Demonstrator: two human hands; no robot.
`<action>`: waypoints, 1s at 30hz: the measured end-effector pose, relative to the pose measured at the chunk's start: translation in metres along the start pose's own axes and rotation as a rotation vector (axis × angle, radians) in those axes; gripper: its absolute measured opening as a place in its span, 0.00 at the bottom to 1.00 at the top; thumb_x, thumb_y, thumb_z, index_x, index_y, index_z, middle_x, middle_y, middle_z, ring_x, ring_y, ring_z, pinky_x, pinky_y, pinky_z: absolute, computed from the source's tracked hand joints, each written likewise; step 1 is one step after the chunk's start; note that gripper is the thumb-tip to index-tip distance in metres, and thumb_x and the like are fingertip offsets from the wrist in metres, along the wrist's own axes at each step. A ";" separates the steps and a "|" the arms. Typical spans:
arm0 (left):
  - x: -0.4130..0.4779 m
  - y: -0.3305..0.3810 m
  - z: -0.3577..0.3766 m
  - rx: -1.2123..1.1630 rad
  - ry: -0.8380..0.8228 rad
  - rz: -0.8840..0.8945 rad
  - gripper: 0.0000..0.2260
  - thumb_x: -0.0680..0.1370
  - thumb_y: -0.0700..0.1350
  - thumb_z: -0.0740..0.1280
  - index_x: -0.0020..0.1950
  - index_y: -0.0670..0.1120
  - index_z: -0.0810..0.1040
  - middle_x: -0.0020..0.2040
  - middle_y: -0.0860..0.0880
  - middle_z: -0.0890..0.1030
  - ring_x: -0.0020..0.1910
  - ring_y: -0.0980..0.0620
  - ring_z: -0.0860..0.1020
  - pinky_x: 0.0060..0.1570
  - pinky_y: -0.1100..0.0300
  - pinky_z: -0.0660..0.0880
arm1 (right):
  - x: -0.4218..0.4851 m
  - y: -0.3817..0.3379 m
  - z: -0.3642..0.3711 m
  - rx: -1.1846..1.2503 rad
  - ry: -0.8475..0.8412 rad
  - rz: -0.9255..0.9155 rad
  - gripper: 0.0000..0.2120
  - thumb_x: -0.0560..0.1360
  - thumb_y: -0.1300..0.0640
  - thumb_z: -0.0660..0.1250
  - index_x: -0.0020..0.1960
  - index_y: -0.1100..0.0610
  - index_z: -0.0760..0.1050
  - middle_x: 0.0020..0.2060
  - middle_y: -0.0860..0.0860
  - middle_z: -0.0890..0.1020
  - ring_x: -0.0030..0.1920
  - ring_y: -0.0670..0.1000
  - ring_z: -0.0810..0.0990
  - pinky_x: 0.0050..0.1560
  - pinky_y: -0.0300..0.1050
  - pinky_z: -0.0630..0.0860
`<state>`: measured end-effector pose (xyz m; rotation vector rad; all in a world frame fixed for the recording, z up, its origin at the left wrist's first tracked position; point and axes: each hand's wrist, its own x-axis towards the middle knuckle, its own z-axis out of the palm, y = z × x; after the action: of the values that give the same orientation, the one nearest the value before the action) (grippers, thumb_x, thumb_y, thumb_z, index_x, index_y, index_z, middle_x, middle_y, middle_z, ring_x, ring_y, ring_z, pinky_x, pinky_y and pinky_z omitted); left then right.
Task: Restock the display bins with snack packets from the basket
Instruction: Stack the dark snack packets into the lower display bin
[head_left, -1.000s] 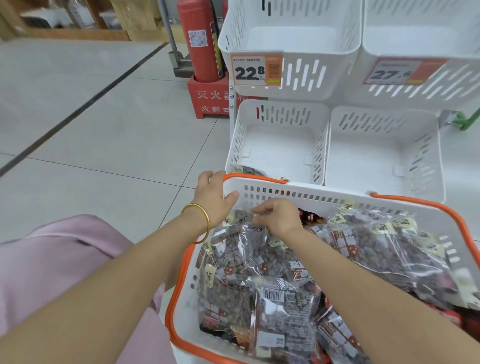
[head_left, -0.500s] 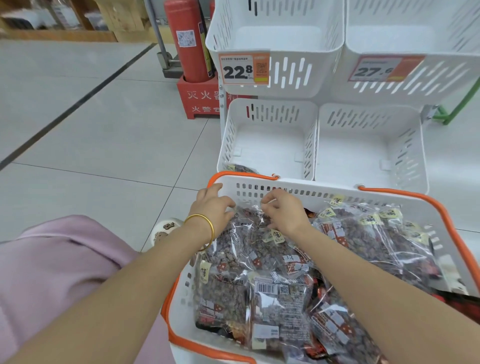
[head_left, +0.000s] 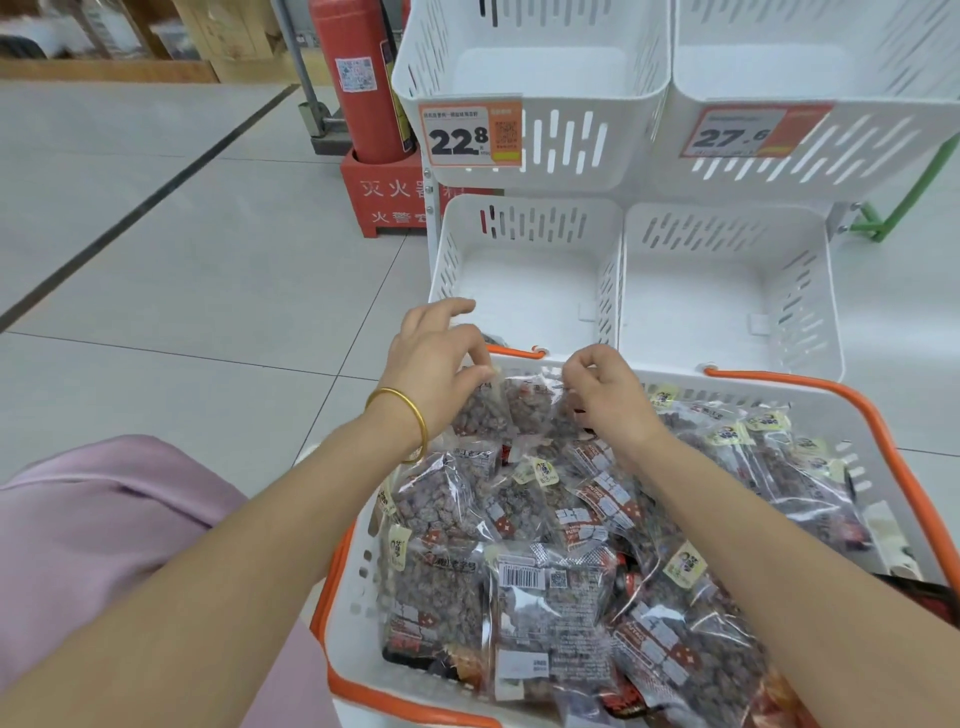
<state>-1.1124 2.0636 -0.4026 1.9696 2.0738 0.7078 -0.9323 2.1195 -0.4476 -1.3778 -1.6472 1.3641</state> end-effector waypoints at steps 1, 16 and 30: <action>0.001 0.001 -0.001 -0.024 0.017 -0.003 0.02 0.74 0.43 0.69 0.42 0.47 0.79 0.70 0.50 0.67 0.70 0.49 0.58 0.67 0.57 0.56 | -0.001 -0.002 -0.002 0.034 0.007 0.014 0.06 0.81 0.55 0.56 0.47 0.53 0.68 0.36 0.51 0.71 0.37 0.53 0.70 0.40 0.49 0.70; 0.009 0.020 -0.002 -0.133 0.091 0.001 0.04 0.70 0.45 0.74 0.37 0.50 0.80 0.66 0.55 0.70 0.69 0.52 0.58 0.67 0.60 0.54 | -0.024 -0.016 0.014 0.218 -0.256 -0.086 0.16 0.71 0.54 0.73 0.56 0.49 0.73 0.48 0.46 0.81 0.45 0.40 0.80 0.46 0.35 0.77; 0.000 0.007 0.000 -0.614 -0.263 -0.338 0.59 0.59 0.57 0.79 0.76 0.57 0.41 0.75 0.50 0.58 0.73 0.50 0.61 0.70 0.51 0.64 | -0.019 -0.023 0.001 0.644 -0.087 0.038 0.19 0.72 0.69 0.68 0.58 0.54 0.71 0.43 0.53 0.80 0.39 0.48 0.82 0.38 0.43 0.80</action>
<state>-1.1065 2.0633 -0.3996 1.2663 1.6983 0.8303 -0.9355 2.1024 -0.4234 -0.9759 -1.0773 1.7874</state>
